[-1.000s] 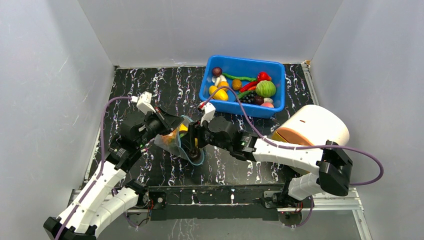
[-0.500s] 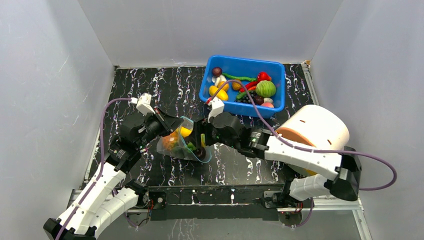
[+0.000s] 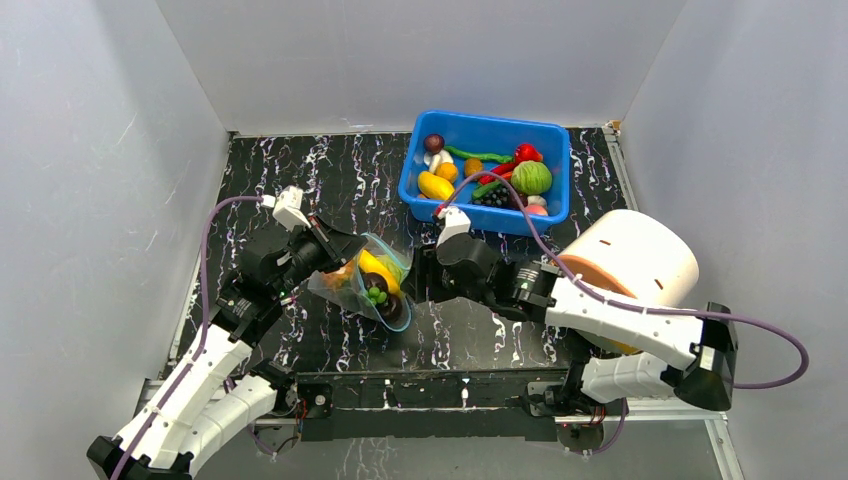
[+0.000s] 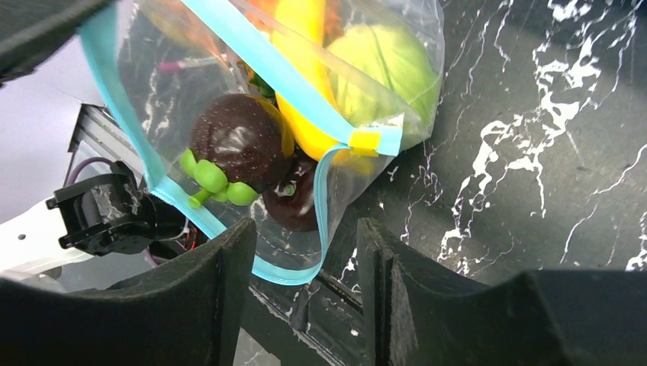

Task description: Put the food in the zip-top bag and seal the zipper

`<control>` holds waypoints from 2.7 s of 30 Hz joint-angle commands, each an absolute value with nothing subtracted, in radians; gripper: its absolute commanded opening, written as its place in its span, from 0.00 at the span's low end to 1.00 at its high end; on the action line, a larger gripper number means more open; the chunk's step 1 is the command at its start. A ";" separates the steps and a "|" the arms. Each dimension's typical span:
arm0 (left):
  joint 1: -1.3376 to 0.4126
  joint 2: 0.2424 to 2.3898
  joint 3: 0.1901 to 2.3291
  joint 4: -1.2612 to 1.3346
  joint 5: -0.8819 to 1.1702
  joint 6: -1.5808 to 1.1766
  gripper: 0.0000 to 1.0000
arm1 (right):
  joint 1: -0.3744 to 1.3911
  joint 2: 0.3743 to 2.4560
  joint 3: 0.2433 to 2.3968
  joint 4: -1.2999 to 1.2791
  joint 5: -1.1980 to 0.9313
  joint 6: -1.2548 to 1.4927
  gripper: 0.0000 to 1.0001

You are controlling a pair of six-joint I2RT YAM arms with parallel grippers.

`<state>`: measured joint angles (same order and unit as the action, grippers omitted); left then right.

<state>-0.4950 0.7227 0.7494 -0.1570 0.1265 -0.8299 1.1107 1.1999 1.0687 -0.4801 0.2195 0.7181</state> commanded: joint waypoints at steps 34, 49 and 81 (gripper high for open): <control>-0.499 0.728 0.974 -0.403 0.225 -0.456 0.00 | 1.109 1.234 1.122 -0.281 0.373 0.767 0.00; -0.498 0.705 0.836 -0.363 0.196 -0.461 0.00 | 1.094 1.223 1.039 -0.162 0.325 0.653 0.00; -0.499 0.684 0.795 -0.322 0.051 -0.474 0.00 | 0.846 1.251 1.306 -0.367 0.175 0.291 0.69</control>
<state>-0.4950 0.6785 0.7670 -0.3424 0.0517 -0.4980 0.9104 1.2633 1.2179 -0.3515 0.1585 0.4141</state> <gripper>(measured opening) 0.010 0.678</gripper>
